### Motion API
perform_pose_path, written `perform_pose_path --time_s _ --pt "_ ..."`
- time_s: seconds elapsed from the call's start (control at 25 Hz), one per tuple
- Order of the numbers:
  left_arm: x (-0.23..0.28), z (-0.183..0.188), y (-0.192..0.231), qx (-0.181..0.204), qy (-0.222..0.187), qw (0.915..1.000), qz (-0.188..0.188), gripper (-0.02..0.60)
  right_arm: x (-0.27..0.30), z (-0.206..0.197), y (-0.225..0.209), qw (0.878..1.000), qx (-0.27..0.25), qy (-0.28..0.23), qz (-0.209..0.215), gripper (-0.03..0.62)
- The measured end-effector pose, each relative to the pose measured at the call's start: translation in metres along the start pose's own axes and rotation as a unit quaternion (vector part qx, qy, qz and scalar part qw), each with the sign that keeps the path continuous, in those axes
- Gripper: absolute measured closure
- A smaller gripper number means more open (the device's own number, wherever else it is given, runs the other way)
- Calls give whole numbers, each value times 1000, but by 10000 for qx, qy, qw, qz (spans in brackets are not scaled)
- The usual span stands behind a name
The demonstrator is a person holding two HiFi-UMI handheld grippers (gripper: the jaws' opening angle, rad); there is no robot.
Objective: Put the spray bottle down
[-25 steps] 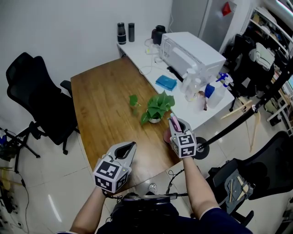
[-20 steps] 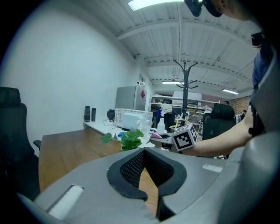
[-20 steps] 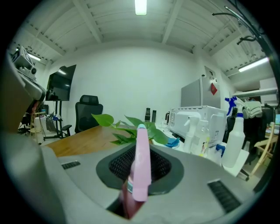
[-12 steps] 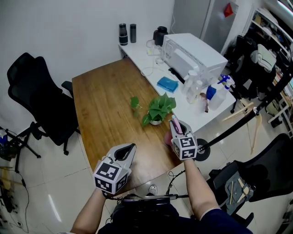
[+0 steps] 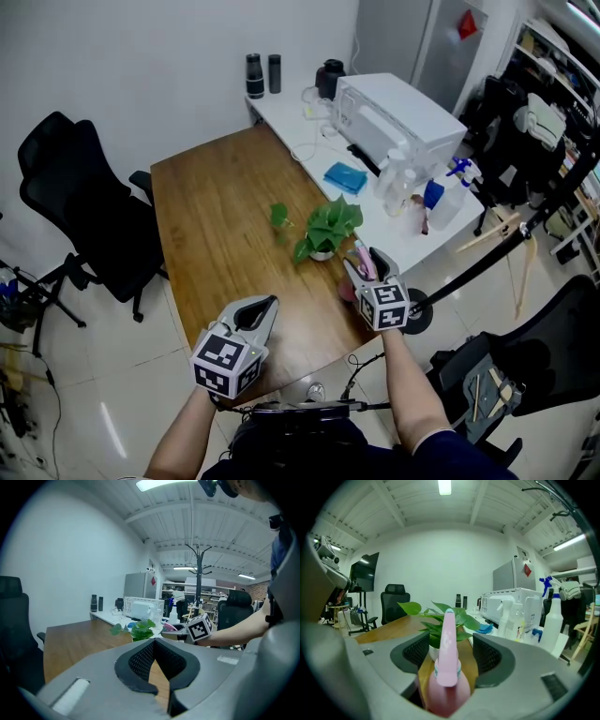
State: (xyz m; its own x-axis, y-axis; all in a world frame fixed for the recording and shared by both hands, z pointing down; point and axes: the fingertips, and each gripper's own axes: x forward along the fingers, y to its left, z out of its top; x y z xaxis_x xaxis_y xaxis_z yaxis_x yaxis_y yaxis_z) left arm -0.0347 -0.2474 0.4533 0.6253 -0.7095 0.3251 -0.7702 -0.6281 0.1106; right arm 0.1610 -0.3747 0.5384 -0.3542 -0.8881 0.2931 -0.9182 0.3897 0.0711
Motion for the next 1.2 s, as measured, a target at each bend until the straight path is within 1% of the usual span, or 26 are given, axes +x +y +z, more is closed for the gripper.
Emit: perform_pose_path --time_s 0.12,0.24,0.36,0.4,0.44,0.48,0.52,0.56,0.6,0.68,0.72,0.76,0.84,0.96,1.2 --pt "-2 -1 2 -18 -11 10000 10 575 -24 -3 -2 9997 206 -81 -85 289" --pt "-3 -3 4 -41 -11 10000 -6 575 -63 -4 0 9978 584 -271 -159 289" --pt "-4 -4 3 -59 -23 10000 -60 575 -105 5 5 9944 946 -457 -123 299" --pt "-5 -4 2 -72 -34 9999 -81 575 -117 12 9 9932 1022 -548 -85 335" --pt "-4 -4 1 -79 -50 9999 -104 575 -127 21 13 9923 1050 -655 -60 345" --pt "-4 -3 -1 -77 -72 9999 -132 575 -135 30 18 9917 1028 -766 -47 380" --pt "-3 -1 -3 -69 -95 9998 -168 575 -141 39 23 9916 966 -862 -26 435" --pt "-1 0 -7 -58 -116 9997 -214 575 -146 47 29 9917 889 -932 17 465" --pt "0 1 -12 -46 -132 9996 -265 575 -150 54 35 9919 815 -971 89 510" --pt "1 3 -21 -25 -158 9992 -362 575 -155 64 52 9923 712 -965 317 554" --pt "1 3 -25 -19 -173 9990 -402 575 -156 68 60 9925 688 -913 443 557" --pt "1 4 -28 -16 -189 9989 -440 575 -156 71 69 9928 666 -827 560 589" --pt "0 5 -33 -13 -217 9985 -509 575 -156 77 84 9929 602 -667 775 589" --pt "-2 5 -37 -13 -237 9982 -555 575 -158 87 101 9906 585 -666 1043 589" --pt "-4 7 -39 -12 -254 9979 -594 575 -158 91 121 9875 625 -696 1271 589"
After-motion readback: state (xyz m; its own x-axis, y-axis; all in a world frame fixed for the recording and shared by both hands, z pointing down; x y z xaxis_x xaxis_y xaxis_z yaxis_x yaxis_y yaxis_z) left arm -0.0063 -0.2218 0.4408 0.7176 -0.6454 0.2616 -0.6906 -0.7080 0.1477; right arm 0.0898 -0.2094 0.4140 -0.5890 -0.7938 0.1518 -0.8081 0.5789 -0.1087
